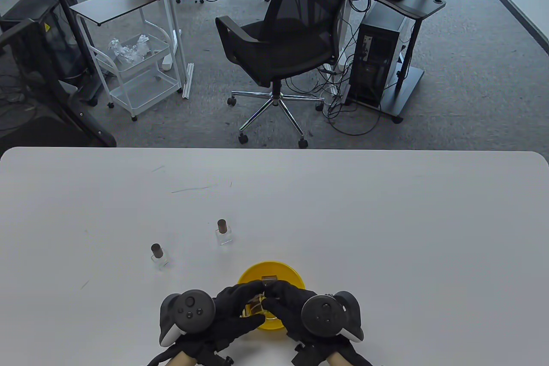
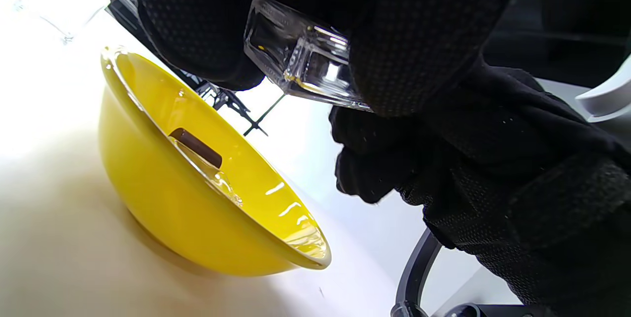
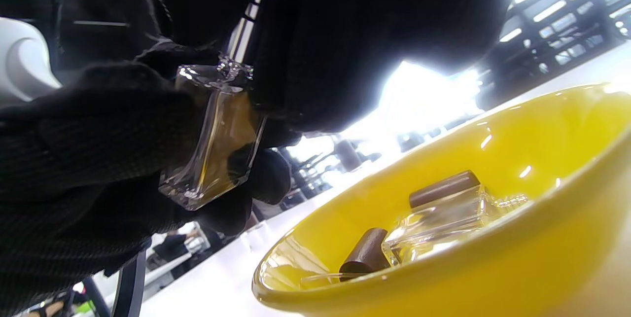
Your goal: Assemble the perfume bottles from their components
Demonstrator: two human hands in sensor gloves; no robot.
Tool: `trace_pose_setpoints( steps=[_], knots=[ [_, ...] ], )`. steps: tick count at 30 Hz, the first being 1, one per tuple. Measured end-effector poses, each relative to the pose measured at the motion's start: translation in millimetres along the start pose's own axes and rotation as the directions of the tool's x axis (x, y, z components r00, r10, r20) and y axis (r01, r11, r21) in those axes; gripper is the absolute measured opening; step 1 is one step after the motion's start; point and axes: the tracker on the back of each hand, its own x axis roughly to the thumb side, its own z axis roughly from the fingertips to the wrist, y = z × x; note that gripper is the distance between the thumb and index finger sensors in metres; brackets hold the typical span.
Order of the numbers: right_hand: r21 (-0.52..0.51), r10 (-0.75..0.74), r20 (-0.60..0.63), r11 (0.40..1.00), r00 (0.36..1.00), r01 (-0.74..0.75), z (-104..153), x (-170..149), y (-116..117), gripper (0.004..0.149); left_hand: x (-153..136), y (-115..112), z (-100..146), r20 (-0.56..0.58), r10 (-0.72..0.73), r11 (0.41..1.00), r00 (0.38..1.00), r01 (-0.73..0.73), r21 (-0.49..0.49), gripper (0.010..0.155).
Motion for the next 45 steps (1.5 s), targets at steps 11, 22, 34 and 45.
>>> trace_pose_setpoints(
  steps=[11,22,34,45],
  knots=[
    [-0.122,0.172,-0.147,0.974,0.974,-0.19,2.4,-1.5,-1.5,0.057,8.2,-7.3,-0.6,0.008,0.064,0.998,0.998,-0.064,-0.003,0.072],
    [-0.203,0.121,-0.07,0.97,0.99,-0.132,5.1,4.0,3.2,0.043,4.1,-13.4,-7.5,-0.012,0.105,0.994,0.994,-0.105,-0.028,0.073],
    [0.021,-0.163,0.023,0.986,0.986,0.163,6.7,-5.6,-0.2,0.048,-8.4,-1.1,-7.1,-0.041,0.134,0.991,0.99,-0.135,-0.019,0.072],
    [0.066,-0.106,0.051,0.993,0.993,0.102,7.4,-0.8,-2.0,0.047,-5.8,6.2,-4.2,-0.01,0.08,0.996,0.997,-0.08,-0.044,0.073]
  ],
)
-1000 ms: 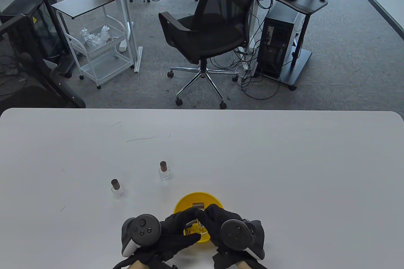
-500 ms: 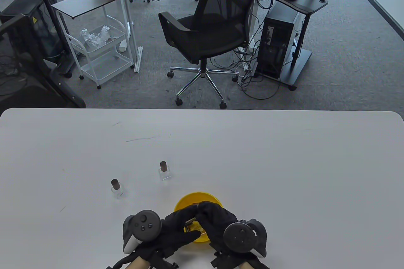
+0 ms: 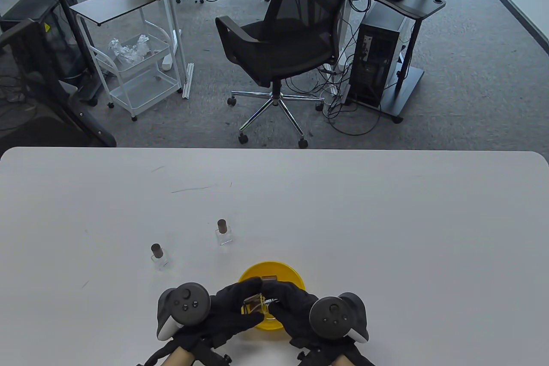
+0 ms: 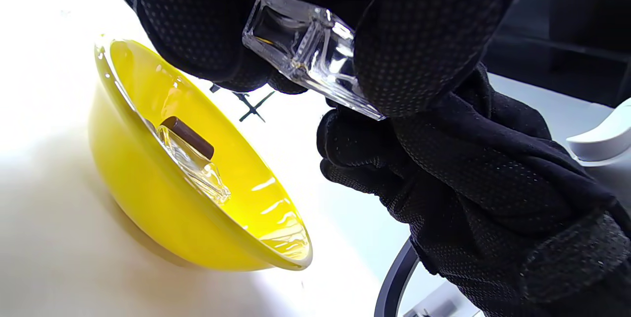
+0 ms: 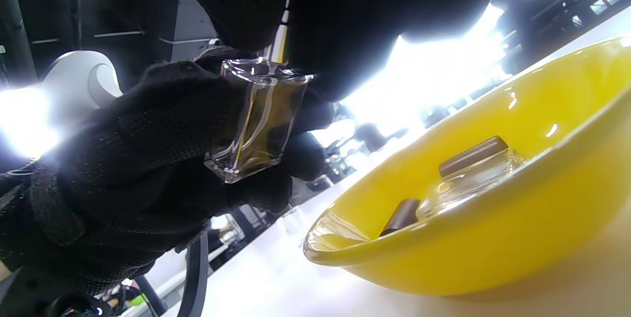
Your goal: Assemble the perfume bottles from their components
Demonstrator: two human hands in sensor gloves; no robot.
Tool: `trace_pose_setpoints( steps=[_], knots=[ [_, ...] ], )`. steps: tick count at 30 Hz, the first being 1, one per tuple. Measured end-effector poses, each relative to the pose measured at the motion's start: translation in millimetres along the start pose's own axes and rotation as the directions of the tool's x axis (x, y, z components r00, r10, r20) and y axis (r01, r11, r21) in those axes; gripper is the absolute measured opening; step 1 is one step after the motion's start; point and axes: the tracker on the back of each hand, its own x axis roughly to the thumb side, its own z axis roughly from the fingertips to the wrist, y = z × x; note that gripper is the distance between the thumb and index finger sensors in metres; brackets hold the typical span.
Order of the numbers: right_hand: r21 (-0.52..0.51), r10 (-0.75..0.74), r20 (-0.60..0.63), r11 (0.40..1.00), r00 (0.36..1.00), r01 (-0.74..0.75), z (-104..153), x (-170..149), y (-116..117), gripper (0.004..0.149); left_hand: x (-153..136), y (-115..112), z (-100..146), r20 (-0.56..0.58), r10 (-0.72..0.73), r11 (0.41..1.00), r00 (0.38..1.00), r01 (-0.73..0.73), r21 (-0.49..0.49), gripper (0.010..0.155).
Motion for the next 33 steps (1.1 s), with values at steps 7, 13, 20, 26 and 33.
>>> trace_pose_setpoints(
  steps=[7,13,20,26,33],
  knots=[
    [-0.043,-0.02,-0.03,0.999,0.999,0.019,-1.8,-4.8,3.1,0.046,6.2,0.6,2.5,0.003,-0.042,0.999,0.999,0.042,0.019,0.072],
    [-0.156,0.055,-0.105,0.985,0.993,-0.071,-4.8,-5.1,7.8,0.049,12.7,2.4,4.5,0.008,-0.064,0.997,0.998,0.064,0.048,0.073],
    [-0.23,0.071,-0.204,0.966,0.976,-0.118,-8.0,-3.8,13.0,0.047,19.7,-3.9,4.9,0.034,-0.108,0.994,0.994,0.107,0.031,0.082],
    [-0.252,0.091,-0.196,0.958,0.976,-0.14,-8.7,0.7,12.3,0.045,21.7,-7.5,5.3,0.035,-0.135,0.99,0.99,0.134,0.035,0.085],
    [-0.251,0.104,-0.145,0.958,0.984,-0.138,-9.2,2.6,12.4,0.04,21.0,-7.2,5.0,0.015,-0.126,0.992,0.992,0.125,0.034,0.084]
  ],
)
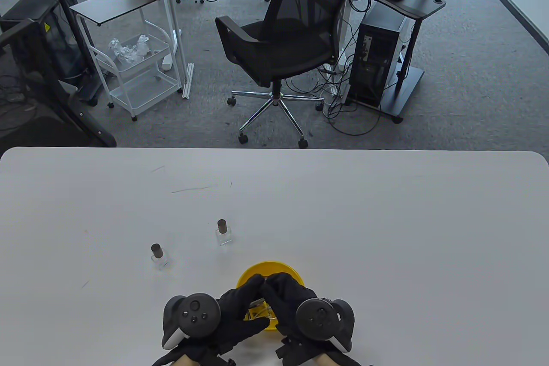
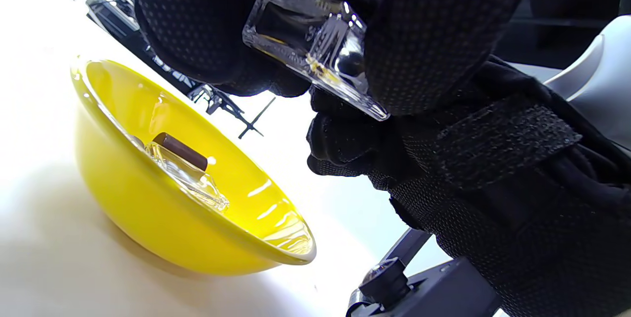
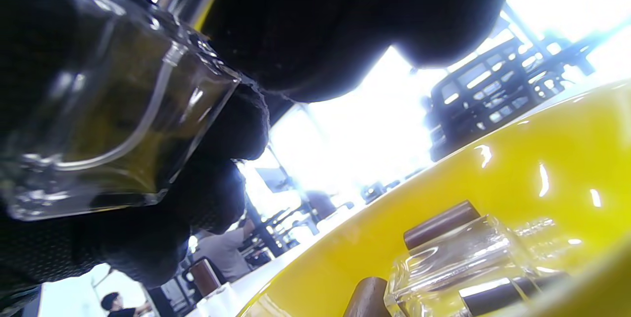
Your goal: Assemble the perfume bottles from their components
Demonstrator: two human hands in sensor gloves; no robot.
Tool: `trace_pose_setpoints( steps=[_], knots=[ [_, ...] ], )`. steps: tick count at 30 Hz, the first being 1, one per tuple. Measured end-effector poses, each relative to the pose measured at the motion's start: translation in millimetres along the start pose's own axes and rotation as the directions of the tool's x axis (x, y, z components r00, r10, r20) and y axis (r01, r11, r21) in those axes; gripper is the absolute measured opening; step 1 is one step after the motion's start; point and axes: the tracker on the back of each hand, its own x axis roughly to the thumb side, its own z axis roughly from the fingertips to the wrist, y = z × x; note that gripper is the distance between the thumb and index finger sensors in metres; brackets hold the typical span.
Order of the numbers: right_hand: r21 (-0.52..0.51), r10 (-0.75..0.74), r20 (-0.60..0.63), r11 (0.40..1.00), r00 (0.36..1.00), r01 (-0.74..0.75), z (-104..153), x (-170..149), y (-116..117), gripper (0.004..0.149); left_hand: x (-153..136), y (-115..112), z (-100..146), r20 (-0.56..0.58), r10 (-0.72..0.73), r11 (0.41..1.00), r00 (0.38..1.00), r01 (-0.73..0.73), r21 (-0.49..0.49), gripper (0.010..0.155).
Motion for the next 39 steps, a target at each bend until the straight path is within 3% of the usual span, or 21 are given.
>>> trace_pose_setpoints(
  steps=[7,14,29,39],
  knots=[
    [0.123,-0.135,0.022,0.984,0.991,0.131,0.6,-8.9,-3.3,0.041,-10.9,3.2,-0.6,-0.039,0.095,0.995,0.995,-0.095,0.022,0.083],
    [0.327,-0.2,-0.004,0.926,0.98,0.19,0.8,-13.8,-8.3,0.048,-14.4,5.0,-1.9,-0.038,0.112,0.994,0.993,-0.111,0.021,0.083],
    [0.313,-0.132,-0.004,0.941,0.991,0.127,2.7,-17.9,-9.0,0.048,-8.5,0.0,-4.4,-0.001,0.073,0.997,0.997,-0.073,-0.019,0.08],
    [0.278,-0.167,-0.059,0.944,0.984,0.177,4.6,-19.5,-7.3,0.045,1.2,-1.5,-3.1,0.044,-0.1,0.995,0.994,0.1,-0.004,0.079]
  ],
)
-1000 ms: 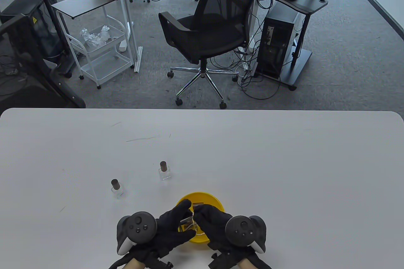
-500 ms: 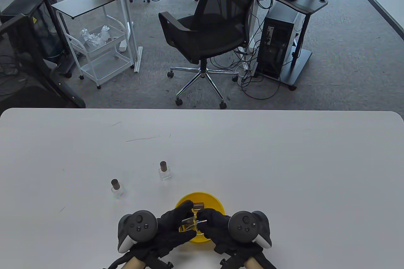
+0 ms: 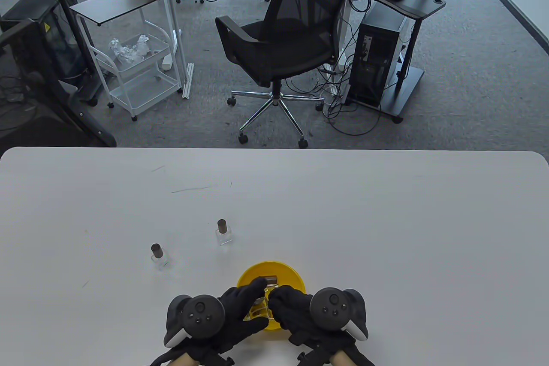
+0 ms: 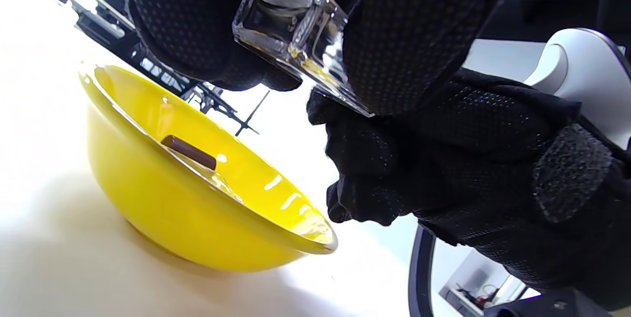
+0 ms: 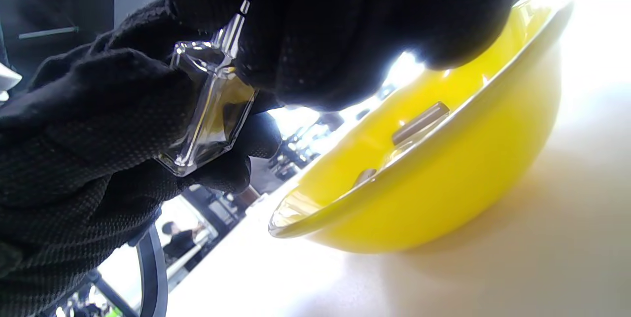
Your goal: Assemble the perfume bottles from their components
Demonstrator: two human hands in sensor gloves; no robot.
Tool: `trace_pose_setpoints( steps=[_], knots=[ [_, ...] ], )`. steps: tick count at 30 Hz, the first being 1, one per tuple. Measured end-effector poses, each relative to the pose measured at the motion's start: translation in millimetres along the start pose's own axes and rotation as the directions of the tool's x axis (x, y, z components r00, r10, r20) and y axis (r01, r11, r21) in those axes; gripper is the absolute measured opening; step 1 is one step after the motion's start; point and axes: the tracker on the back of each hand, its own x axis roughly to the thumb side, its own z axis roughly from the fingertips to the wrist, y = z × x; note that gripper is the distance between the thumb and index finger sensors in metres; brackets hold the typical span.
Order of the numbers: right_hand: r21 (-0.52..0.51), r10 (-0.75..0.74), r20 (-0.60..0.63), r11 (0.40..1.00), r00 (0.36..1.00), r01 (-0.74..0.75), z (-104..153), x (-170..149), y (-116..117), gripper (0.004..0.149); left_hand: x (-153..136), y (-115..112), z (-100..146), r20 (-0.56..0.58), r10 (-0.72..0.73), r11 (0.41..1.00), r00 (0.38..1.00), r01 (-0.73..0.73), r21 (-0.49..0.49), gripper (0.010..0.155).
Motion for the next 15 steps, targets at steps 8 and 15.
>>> trace_pose_setpoints(
  steps=[8,15],
  knots=[
    [-0.111,-0.028,0.007,0.993,1.0,0.029,-1.5,-0.3,-5.7,0.045,-6.3,14.6,4.1,-0.035,-0.004,0.997,0.999,0.006,0.072,0.078],
    [-0.148,0.085,0.012,0.986,0.996,-0.083,-3.0,-2.4,-16.1,0.044,-20.1,29.0,8.7,-0.102,0.02,0.99,0.995,-0.006,0.142,0.078]
  ],
)
